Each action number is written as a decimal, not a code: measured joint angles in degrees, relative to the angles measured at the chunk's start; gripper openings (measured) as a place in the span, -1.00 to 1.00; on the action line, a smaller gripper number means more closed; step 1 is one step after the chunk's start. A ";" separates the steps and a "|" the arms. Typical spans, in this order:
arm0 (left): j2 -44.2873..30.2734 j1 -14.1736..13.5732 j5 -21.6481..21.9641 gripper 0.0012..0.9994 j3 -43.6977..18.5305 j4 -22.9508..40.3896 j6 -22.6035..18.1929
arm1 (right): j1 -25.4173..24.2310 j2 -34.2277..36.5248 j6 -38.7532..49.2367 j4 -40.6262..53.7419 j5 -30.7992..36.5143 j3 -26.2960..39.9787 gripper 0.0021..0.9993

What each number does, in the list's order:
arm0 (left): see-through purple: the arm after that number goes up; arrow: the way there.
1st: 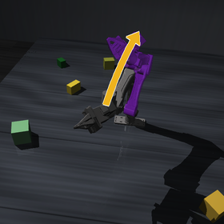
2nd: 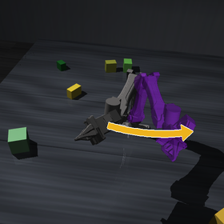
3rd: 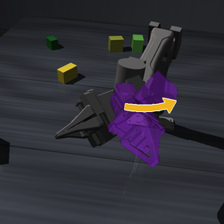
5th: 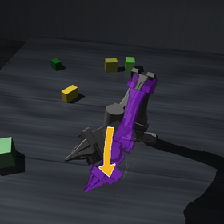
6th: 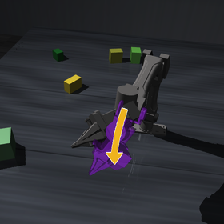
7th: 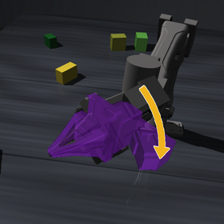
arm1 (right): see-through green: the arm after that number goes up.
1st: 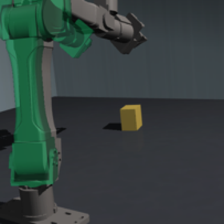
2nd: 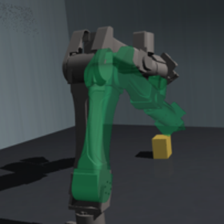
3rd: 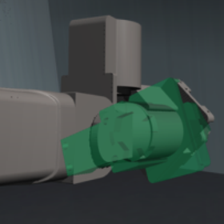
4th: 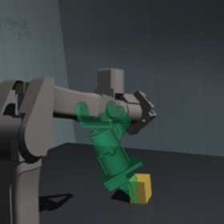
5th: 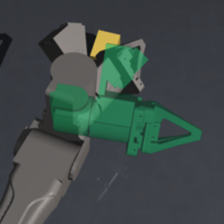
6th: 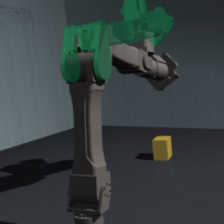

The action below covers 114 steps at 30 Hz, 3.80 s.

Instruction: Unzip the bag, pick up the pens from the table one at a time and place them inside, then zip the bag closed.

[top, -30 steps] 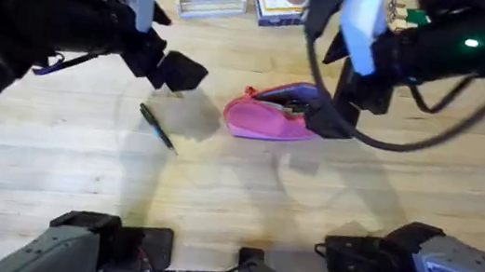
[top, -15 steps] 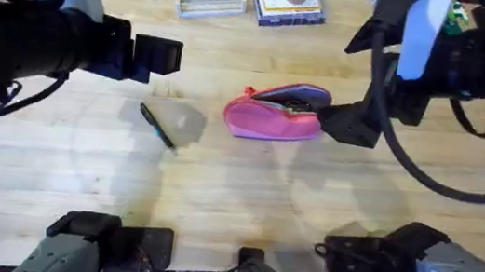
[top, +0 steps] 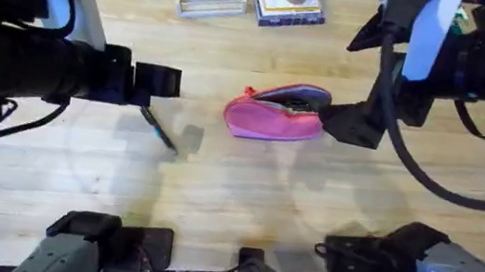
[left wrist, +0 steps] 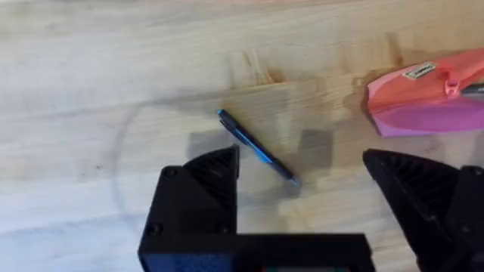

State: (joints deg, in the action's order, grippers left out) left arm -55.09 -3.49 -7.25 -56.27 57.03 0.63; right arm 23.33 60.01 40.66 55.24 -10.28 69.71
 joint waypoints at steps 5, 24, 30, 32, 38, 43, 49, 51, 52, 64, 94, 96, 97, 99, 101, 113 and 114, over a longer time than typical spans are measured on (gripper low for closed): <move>-0.59 0.00 0.04 0.99 0.00 0.95 12.20 | 0.00 0.00 0.00 -0.04 0.00 0.00 1.00; -12.22 -0.25 11.49 0.99 0.48 2.97 29.38 | 0.00 0.00 0.02 -0.44 0.00 0.00 1.00; -19.73 -1.60 11.58 0.99 3.18 -1.00 31.58 | 0.00 0.00 0.02 -0.46 0.00 0.00 1.00; -20.73 -2.09 11.56 0.99 3.73 -1.60 32.30 | 0.00 -0.01 0.02 -0.46 0.00 0.00 1.00; -23.18 -2.64 11.56 0.99 5.75 -4.58 34.63 | 0.00 0.00 0.02 -0.60 0.00 0.00 1.00; -25.64 -2.64 11.56 0.99 7.83 -6.05 35.42 | 0.00 0.00 0.02 -0.79 0.00 0.00 1.00; -27.33 -2.64 11.56 0.80 7.91 -7.12 35.83 | 0.00 0.00 0.02 -0.79 0.00 0.00 1.00; -28.10 -2.64 11.56 0.74 7.91 -7.16 35.86 | 0.00 0.00 0.02 -0.79 0.00 0.00 1.00; -28.52 -2.64 11.56 0.68 7.91 -7.14 35.86 | 0.00 0.00 0.02 -0.79 0.00 0.00 1.00; -29.38 -2.64 11.55 -0.90 7.91 -7.58 36.12 | 0.00 0.00 0.01 -1.04 0.00 0.00 1.00; -29.38 -15.42 19.57 -0.91 -7.62 -6.08 34.32 | 0.00 -9.54 -0.52 -1.49 0.00 0.00 1.00; -29.38 -17.36 20.49 -0.91 -9.62 -6.72 33.01 | 0.00 -10.40 -0.88 -1.06 0.00 0.00 1.00; -29.38 -18.32 20.76 -0.91 -10.56 -7.34 32.23 | 0.00 -10.79 -0.98 -0.77 0.00 0.00 1.00; -29.38 -20.10 21.14 -0.91 -12.12 -8.92 30.45 | 0.00 -11.28 -1.29 -0.11 0.00 0.00 1.00; -29.38 -21.91 21.59 -0.91 -13.45 -10.44 28.24 | 0.00 -11.43 -1.36 0.59 0.00 0.00 1.00; -29.38 -33.68 22.08 -0.91 -17.42 -21.05 11.46 | 0.00 -11.41 -3.99 1.82 -0.01 0.00 1.00; -29.38 -34.68 21.94 -0.91 -17.42 -22.00 9.89 | 0.00 -11.41 -4.29 2.15 0.00 0.00 1.00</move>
State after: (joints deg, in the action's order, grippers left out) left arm -84.47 -38.17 14.69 -73.69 35.03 10.52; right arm 23.33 48.60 36.38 57.39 -10.28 69.71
